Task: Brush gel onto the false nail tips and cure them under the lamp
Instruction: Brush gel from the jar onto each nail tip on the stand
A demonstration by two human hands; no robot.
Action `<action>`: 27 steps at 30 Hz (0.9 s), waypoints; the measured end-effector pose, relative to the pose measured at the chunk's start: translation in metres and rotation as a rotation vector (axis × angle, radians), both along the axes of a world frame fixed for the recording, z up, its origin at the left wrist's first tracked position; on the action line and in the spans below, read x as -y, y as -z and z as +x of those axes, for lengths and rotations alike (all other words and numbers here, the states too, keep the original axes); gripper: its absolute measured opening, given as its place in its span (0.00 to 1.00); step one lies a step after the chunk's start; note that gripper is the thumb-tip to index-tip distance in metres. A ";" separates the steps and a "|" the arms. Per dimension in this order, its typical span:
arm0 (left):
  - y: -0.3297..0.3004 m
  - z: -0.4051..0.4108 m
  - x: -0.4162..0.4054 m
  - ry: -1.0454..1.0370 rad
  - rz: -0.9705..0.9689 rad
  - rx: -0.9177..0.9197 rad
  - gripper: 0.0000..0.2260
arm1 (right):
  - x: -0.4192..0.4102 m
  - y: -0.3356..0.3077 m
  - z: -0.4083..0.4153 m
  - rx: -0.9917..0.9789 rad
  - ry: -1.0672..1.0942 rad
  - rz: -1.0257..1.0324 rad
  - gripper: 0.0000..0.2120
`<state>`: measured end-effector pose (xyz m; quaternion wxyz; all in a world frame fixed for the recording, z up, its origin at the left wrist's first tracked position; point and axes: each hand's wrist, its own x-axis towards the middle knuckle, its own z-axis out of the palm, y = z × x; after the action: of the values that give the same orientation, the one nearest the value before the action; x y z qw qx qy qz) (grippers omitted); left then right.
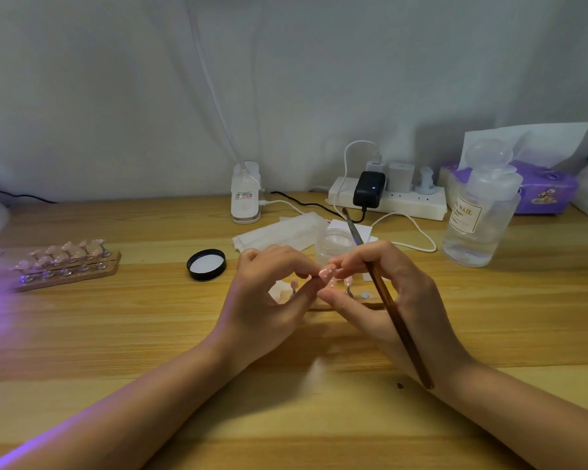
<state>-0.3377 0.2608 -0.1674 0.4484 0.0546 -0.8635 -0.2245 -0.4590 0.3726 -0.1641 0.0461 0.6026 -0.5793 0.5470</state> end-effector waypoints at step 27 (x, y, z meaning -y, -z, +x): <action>-0.002 0.001 0.002 -0.008 0.233 -0.103 0.10 | 0.063 -0.048 -0.062 -0.003 0.245 0.379 0.18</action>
<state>-0.3362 0.2589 -0.1654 0.4835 0.0983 -0.8071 -0.3242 -0.5213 0.3100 -0.1161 -0.0009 0.5266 -0.7403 0.4179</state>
